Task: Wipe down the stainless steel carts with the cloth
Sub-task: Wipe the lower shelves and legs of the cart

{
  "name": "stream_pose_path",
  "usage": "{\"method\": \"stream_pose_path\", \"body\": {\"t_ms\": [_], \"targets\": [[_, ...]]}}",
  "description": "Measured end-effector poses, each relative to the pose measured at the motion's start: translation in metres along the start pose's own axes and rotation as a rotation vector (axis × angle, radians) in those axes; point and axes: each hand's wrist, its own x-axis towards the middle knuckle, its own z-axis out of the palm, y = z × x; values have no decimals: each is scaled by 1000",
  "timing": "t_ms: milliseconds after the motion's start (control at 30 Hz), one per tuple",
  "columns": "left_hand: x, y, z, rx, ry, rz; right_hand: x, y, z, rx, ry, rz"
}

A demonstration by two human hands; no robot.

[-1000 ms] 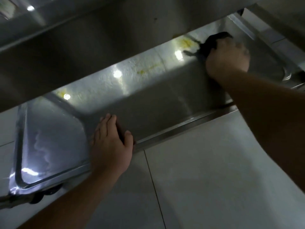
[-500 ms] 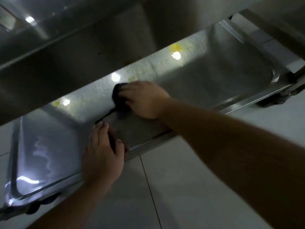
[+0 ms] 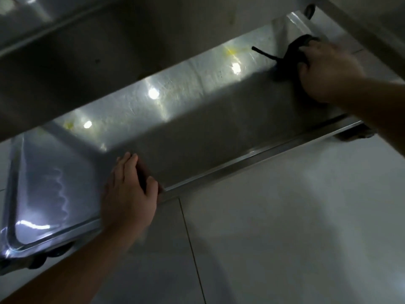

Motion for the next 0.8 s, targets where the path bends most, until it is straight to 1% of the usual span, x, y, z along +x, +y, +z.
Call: {"method": "stream_pose_path", "body": {"t_ms": [100,133,167,267,300,367,433,500,600,667,733,800], "targets": [[1,1,-1,-5,-1,-12,-50,-24,-1,46,-37,-32],[1,1,-1,-5,-2,-12,-71,-35,-1,36,-64,-85],[1,2,-1,-3,0,-11,-93,-50,0,18,-94,-177],[1,1,-1,5,-4,6,-141,-85,9,-24,-169,-522],[1,0,-1,9,-4,9,-143,-90,8,-22,-203,-578],[2,-2,-1,10,0,14,-126,-87,3,12,-252,-592],[2,-3,0,-9,13,12,-91,-66,-3,44,-211,-493],[2,-4,1,-21,27,7,-48,-29,-12,48,-123,-325],[1,-2,0,-34,31,-1,-4,18,-21,-24,-37,-27],[1,-1,0,-48,24,-28,-5,25,-20,-31,-31,153],[1,-1,-1,-57,17,-39,-29,15,-17,34,-34,314],[2,0,-2,-52,19,-42,-62,6,-11,75,0,370]]}}
